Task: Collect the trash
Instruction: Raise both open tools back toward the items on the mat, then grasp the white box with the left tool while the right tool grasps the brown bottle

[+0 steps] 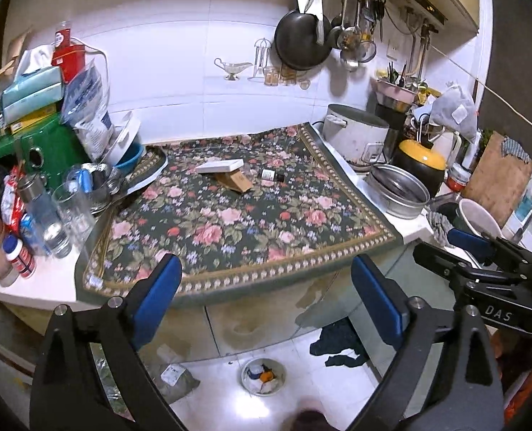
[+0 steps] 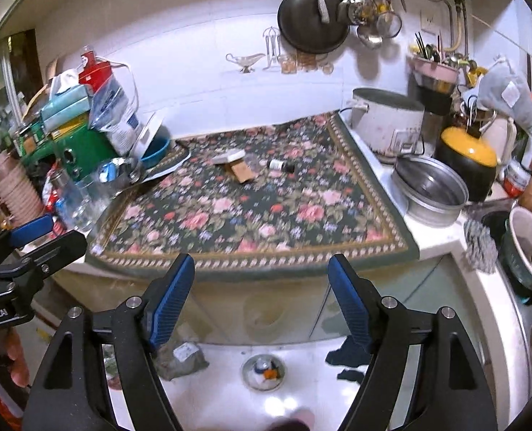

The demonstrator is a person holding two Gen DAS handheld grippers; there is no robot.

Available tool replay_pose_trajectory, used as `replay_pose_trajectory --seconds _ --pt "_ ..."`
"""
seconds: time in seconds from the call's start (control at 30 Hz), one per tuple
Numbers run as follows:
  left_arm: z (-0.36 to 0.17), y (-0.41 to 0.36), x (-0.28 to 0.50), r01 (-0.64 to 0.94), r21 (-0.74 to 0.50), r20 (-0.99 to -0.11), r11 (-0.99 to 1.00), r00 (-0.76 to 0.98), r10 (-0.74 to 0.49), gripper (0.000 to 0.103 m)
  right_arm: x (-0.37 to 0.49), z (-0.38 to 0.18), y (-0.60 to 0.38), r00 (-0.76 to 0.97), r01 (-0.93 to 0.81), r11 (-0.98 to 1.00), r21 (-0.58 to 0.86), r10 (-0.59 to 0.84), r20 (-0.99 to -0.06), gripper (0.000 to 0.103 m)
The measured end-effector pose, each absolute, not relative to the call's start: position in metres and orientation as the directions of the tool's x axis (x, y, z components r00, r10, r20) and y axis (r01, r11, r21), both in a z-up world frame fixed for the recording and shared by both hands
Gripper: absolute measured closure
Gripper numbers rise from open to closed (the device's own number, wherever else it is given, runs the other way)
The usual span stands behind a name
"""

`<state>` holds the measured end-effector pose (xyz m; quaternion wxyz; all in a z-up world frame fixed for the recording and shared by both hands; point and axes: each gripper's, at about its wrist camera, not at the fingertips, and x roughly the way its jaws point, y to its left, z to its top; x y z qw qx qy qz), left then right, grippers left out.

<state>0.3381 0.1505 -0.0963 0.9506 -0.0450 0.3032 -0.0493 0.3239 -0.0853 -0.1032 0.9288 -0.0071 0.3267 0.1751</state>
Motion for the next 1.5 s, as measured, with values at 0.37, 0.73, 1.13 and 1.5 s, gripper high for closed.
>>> replay_pose_trajectory --seconds 0.37,0.73,1.13,1.5 --pt "-0.093 0.139 0.457 -0.049 -0.137 -0.588 0.989 0.808 -0.042 0.007 0.432 -0.097 -0.105 0.715 -0.386 0.915 0.115 0.375 -0.59 0.029" --pt "-0.12 0.148 0.579 -0.243 -0.198 -0.675 0.95 0.737 0.048 0.007 0.554 -0.106 -0.1 0.62 -0.495 0.864 0.094 0.426 -0.659 0.029" --pt "-0.193 0.171 0.72 -0.336 -0.21 -0.77 0.918 0.635 0.056 0.007 0.634 -0.154 -0.075 0.554 -0.423 0.899 0.111 0.353 -0.754 0.029" --pt "-0.253 0.186 0.819 -0.434 -0.138 -0.833 0.89 0.537 0.133 0.019 0.695 -0.189 -0.047 0.497 -0.375 0.921 0.11 0.3 -0.814 0.029"
